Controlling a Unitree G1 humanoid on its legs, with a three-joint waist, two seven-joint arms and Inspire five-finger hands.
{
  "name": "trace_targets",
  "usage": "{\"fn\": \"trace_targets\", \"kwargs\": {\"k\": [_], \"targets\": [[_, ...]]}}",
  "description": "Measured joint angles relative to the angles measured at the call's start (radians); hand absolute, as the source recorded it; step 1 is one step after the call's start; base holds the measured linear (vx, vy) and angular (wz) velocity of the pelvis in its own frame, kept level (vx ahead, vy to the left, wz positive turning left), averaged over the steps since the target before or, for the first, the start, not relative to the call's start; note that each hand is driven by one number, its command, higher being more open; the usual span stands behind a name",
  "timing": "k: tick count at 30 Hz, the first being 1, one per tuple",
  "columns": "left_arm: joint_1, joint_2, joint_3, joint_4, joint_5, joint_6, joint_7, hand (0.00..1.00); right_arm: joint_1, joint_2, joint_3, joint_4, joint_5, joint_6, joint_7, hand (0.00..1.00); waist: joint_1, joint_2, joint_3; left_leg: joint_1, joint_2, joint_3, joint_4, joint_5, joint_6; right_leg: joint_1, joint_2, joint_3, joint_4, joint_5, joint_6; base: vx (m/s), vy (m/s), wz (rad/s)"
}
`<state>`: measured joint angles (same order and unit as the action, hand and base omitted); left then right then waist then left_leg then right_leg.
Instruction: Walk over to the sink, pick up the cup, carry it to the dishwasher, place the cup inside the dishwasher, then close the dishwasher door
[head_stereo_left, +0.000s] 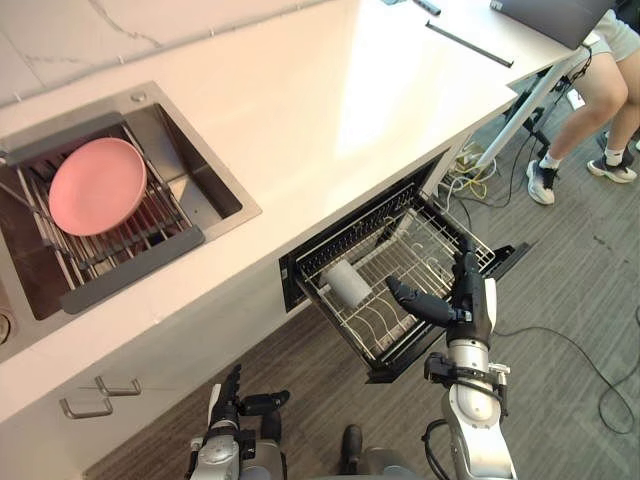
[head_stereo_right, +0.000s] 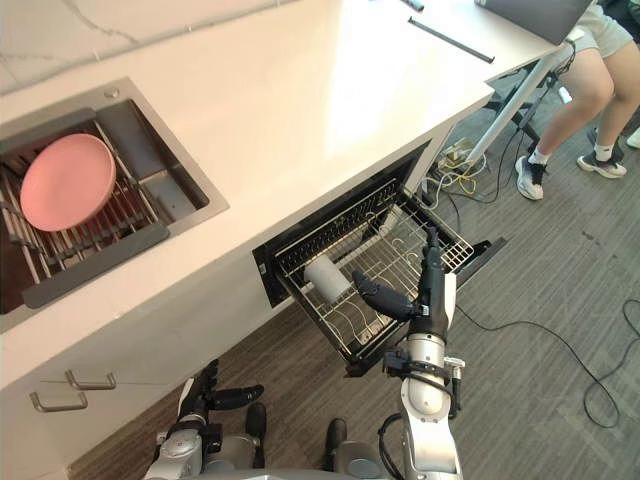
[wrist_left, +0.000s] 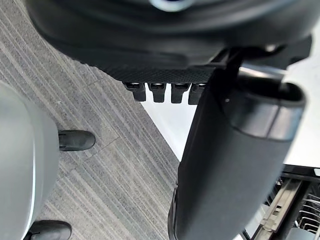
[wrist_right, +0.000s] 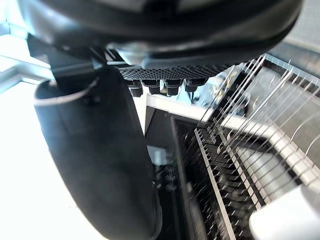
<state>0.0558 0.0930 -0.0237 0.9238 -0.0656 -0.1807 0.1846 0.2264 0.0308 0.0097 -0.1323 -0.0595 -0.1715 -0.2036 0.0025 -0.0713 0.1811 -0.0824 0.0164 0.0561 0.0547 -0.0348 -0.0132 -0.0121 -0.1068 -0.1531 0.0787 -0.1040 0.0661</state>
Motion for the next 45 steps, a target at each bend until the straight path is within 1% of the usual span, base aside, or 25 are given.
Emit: {"fn": "trace_targets", "kwargs": {"k": [2, 9, 12, 15, 17, 18, 20, 21, 23, 25, 26, 27, 29, 30, 31, 32, 33, 34, 35, 37, 38, 39, 40, 43, 45], "targets": [[0.004, -0.006, -0.002, 0.017, 0.01, 0.0, -0.003, 1.0, 0.01, 0.0, 0.014, -0.001, 0.0, -0.005, 0.01, 1.0, 0.0, 0.018, -0.015, 0.013, 0.0, -0.002, -0.024, 0.015, 0.0, 0.006, 0.002, -0.001, -0.006, 0.005, 0.0, -0.03, -0.011, 0.02], [0.017, 0.008, -0.004, 0.037, 0.02, -0.002, -0.008, 1.0, 0.018, -0.008, 0.066, -0.011, -0.003, -0.014, 0.012, 1.0, 0.003, 0.023, -0.03, 0.047, 0.001, -0.016, -0.049, 0.04, -0.001, 0.037, 0.006, -0.01, -0.016, 0.019, -0.003, -0.07, -0.002, 0.05], [0.021, 0.011, -0.005, 0.035, 0.025, -0.005, -0.008, 1.0, 0.015, -0.028, 0.089, -0.038, -0.005, -0.014, 0.005, 1.0, 0.007, 0.035, -0.023, -0.011, 0.004, -0.039, 0.064, -0.018, -0.007, 0.04, 0.008, -0.028, -0.005, 0.017, -0.005, -0.08, 0.014, 0.21], [0.019, 0.003, -0.009, 0.024, 0.023, -0.012, -0.008, 1.0, -0.011, -0.069, 0.089, -0.084, -0.021, -0.017, -0.014, 1.0, 0.014, 0.066, -0.003, -0.096, 0.01, -0.081, 0.211, -0.074, -0.006, 0.055, 0.02, -0.082, 0.002, 0.011, -0.007, -0.07, 0.015, 0.43], [0.014, 0.003, -0.01, 0.022, 0.025, -0.02, -0.008, 1.0, -0.044, -0.08, 0.08, -0.086, -0.024, -0.02, -0.027, 1.0, 0.031, 0.065, 0.0, -0.101, 0.02, -0.042, 0.207, -0.091, 0.003, 0.061, 0.017, -0.106, 0.001, 0.01, -0.007, -0.05, 0.012, 0.43], [0.009, 0.006, -0.016, 0.025, 0.029, -0.02, -0.009, 1.0, -0.054, -0.083, 0.072, -0.092, -0.024, -0.023, -0.041, 1.0, 0.032, 0.063, 0.001, -0.101, 0.048, 0.032, 0.205, -0.09, 0.002, 0.073, 0.008, -0.133, -0.002, 0.006, -0.003, 0.02, 0.008, 0.76], [0.005, 0.007, -0.021, 0.026, 0.03, -0.021, -0.009, 1.0, -0.078, -0.092, 0.035, -0.105, -0.032, -0.028, -0.067, 1.0, 0.031, 0.061, 0.001, -0.104, 0.082, 0.146, 0.179, -0.044, 0.004, 0.09, -0.021, -0.215, 0.002, -0.006, 0.008, 0.07, 0.036, 1.02], [0.005, 0.007, -0.02, 0.026, 0.03, -0.021, -0.009, 1.0, -0.084, -0.093, 0.03, -0.105, -0.034, -0.028, -0.071, 1.0, 0.031, 0.061, 0.001, -0.107, 0.079, 0.149, 0.174, -0.033, -0.003, 0.09, -0.026, -0.226, 0.002, -0.007, 0.009, 0.07, 0.075, 0.96], [0.001, 0.008, -0.021, 0.024, 0.025, -0.019, -0.006, 1.0, -0.15, -0.104, -0.017, -0.106, -0.051, -0.028, -0.09, 1.0, 0.031, 0.053, 0.006, -0.113, 0.051, 0.206, 0.111, -0.001, 0.023, 0.094, -0.06, -0.304, 0.002, -0.009, 0.017, 0.06, 0.104, 0.9], [-0.005, 0.012, -0.022, 0.023, 0.026, -0.019, -0.005, 1.0, -0.185, -0.108, -0.028, -0.105, -0.056, -0.028, -0.098, 1.0, 0.042, 0.045, 0.01, -0.092, 0.02, 0.213, 0.098, -0.009, 0.033, 0.117, -0.093, -0.339, 0.011, -0.023, 0.046, 0.11, 0.121, 0.64], [-0.005, 0.012, -0.023, 0.024, 0.026, -0.019, -0.004, 1.0, -0.193, -0.106, -0.025, -0.106, -0.072, -0.028, -0.097, 1.0, 0.046, 0.039, 0.011, -0.074, -0.008, 0.202, 0.101, -0.027, 0.046, 0.131, -0.127, -0.355, 0.048, -0.044, 0.073, 0.15, 0.147, 0.49], [-0.005, 0.012, -0.022, 0.027, 0.026, -0.019, -0.004, 1.0, -0.195, -0.106, -0.024, -0.106, -0.082, -0.028, -0.096, 1.0, 0.046, 0.038, 0.011, -0.066, -0.022, 0.197, 0.103, -0.04, 0.051, 0.133, -0.148, -0.36, 0.086, -0.058, 0.078, 0.15, 0.185, 0.4], [0.003, 0.011, -0.022, 0.034, 0.025, -0.019, 0.005, 1.0, -0.196, -0.109, -0.022, -0.095, -0.111, -0.027, -0.092, 1.0, 0.045, 0.036, 0.01, 0.011, -0.058, 0.183, 0.076, -0.064, 0.073, 0.074, -0.244, -0.346, 0.376, -0.085, 0.052, 0.16, 0.192, 0.25], [0.006, 0.015, -0.022, 0.034, 0.025, -0.019, 0.007, 1.0, -0.197, -0.108, -0.02, -0.093, -0.121, -0.027, -0.092, 1.0, 0.044, 0.027, 0.007, 0.031, -0.069, 0.178, 0.068, -0.065, 0.075, 0.047, -0.274, -0.331, 0.463, -0.077, 0.039, 0.19, 0.177, 0.16], [0.017, 0.026, -0.028, 0.029, 0.024, -0.018, 0.008, 1.0, -0.199, -0.109, -0.012, -0.079, -0.131, -0.027, -0.088, 1.0, 0.042, 0.002, -0.008, 0.065, -0.09, 0.169, 0.047, -0.062, 0.087, -0.015, -0.314, -0.276, 0.598, -0.051, -0.005, 0.31, 0.154, 0.23], [0.027, 0.039, -0.03, 0.024, 0.025, -0.018, 0.008, 1.0, -0.207, -0.11, 0.001, -0.057, -0.139, -0.027, -0.085, 1.0, 0.033, -0.013, -0.018, 0.091, -0.098, 0.147, 0.035, -0.063, 0.098, -0.061, -0.313, -0.207, 0.692, -0.078, -0.024, 0.33, 0.129, 0.31], [0.029, 0.043, -0.03, 0.024, 0.026, -0.016, 0.008, 1.0, -0.211, -0.11, 0.003, -0.046, -0.142, -0.027, -0.081, 1.0, 0.028, -0.014, -0.019, 0.101, -0.098, 0.134, 0.032, -0.064, 0.1, -0.078, -0.298, -0.177, 0.719, -0.099, -0.022, 0.35, 0.076, 0.52], [0.03, 0.043, -0.03, 0.024, 0.026, -0.015, 0.009, 1.0, -0.22, -0.118, 0.003, -0.03, -0.15, -0.026, -0.074, 1.0, 0.016, -0.019, -0.022, 0.12, -0.094, 0.102, 0.025, -0.065, 0.101, -0.108, -0.256, -0.125, 0.737, -0.141, -0.014, 0.27, 0.017, 0.76], [0.029, 0.04, -0.032, 0.023, 0.026, -0.015, 0.009, 1.0, -0.225, -0.134, 0.003, -0.028, -0.164, -0.026, -0.067, 1.0, 0.006, -0.018, -0.021, 0.129, -0.09, 0.069, 0.023, -0.065, 0.101, -0.139, -0.204, -0.077, 0.714, -0.176, -0.011, 0.25, 0.0, 0.79], [0.027, 0.035, -0.033, 0.023, 0.026, -0.014, 0.008, 1.0, -0.235, -0.178, 0.005, -0.02, -0.171, -0.026, -0.047, 1.0, 0.006, -0.02, -0.022, 0.134, -0.085, 0.04, 0.038, -0.058, 0.089, -0.178, -0.133, -0.018, 0.599, -0.196, -0.007, 0.19, -0.034, 0.64], [0.029, 0.035, -0.033, 0.023, 0.026, -0.014, 0.008, 1.0, -0.236, -0.193, 0.006, -0.015, -0.172, -0.026, -0.042, 1.0, 0.006, -0.02, -0.022, 0.137, -0.084, 0.032, 0.047, -0.06, 0.083, -0.183, -0.114, -0.007, 0.543, -0.194, -0.005, 0.21, -0.048, 0.59], [0.035, 0.042, -0.034, 0.023, 0.026, -0.016, 0.008, 1.0, -0.237, -0.214, 0.008, -0.011, -0.173, -0.026, -0.036, 1.0, 0.009, -0.027, -0.027, 0.145, -0.092, 0.026, 0.058, -0.071, 0.062, -0.183, -0.096, -0.005, 0.399, -0.132, -0.008, 0.22, -0.071, 0.56], [0.031, 0.048, -0.031, 0.036, 0.027, -0.013, 0.007, 1.0, -0.237, -0.227, 0.01, -0.007, -0.175, -0.027, -0.035, 1.0, 0.004, -0.03, -0.033, 0.156, -0.102, 0.015, 0.063, -0.087, 0.048, -0.179, -0.093, 0.004, 0.34, -0.046, 0.005, 0.23, -0.085, 0.48], [0.053, 0.025, -0.022, 0.027, 0.028, -0.013, 0.01, 1.0, -0.22, -0.264, 0.015, 0.009, -0.179, -0.018, -0.02, 1.0, 0.01, 0.023, -0.05, 0.16, -0.042, 0.025, 0.073, -0.109, 0.013, -0.109, -0.031, -0.017, 0.219, -0.005, -0.011, 0.25, -0.088, 0.01], [0.058, 0.012, -0.012, 0.029, 0.026, -0.008, 0.015, 1.0, -0.204, -0.283, 0.013, 0.009, -0.18, -0.009, -0.009, 1.0, 0.003, 0.027, -0.053, 0.163, -0.025, 0.033, 0.068, -0.109, 0.008, -0.083, -0.008, -0.02, 0.161, 0.018, -0.015, 0.16, -0.051, -0.11]]}}
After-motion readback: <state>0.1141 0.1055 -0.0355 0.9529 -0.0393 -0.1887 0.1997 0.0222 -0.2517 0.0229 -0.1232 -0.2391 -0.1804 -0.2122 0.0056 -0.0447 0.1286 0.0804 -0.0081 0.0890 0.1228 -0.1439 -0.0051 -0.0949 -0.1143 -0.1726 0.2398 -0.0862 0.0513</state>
